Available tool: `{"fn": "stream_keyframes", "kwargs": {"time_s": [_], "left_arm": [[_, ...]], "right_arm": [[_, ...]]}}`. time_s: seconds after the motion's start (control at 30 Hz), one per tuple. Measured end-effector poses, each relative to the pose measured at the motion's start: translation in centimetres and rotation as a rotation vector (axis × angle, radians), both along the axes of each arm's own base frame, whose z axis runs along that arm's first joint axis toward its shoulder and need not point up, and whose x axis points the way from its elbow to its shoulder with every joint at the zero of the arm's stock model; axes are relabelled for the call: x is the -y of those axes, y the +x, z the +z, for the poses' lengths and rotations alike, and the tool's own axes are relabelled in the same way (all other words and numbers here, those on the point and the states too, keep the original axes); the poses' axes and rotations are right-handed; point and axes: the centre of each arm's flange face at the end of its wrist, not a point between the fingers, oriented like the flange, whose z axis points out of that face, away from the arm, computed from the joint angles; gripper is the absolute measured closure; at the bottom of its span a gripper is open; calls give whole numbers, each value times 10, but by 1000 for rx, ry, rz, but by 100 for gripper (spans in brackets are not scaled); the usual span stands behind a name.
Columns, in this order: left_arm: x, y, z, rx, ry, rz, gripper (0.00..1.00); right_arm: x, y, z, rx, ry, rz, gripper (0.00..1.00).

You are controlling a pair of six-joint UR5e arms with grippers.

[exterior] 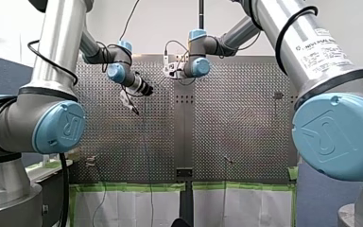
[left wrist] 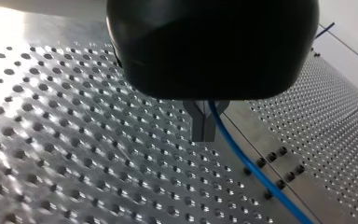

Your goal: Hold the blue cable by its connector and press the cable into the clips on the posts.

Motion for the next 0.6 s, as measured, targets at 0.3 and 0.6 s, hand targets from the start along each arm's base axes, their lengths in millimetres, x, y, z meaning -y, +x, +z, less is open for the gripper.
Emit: {"fn": "stream_keyframes", "kwargs": {"time_s": [0.3, 0.6], "left_arm": [[-18, -26, 12, 6, 87, 73, 100], [-35, -44, 19, 69, 161, 146, 100]], "right_arm": [[-1, -2, -12, -14, 16, 2, 100], [-3, 0, -15, -19, 19, 22, 100]]}}
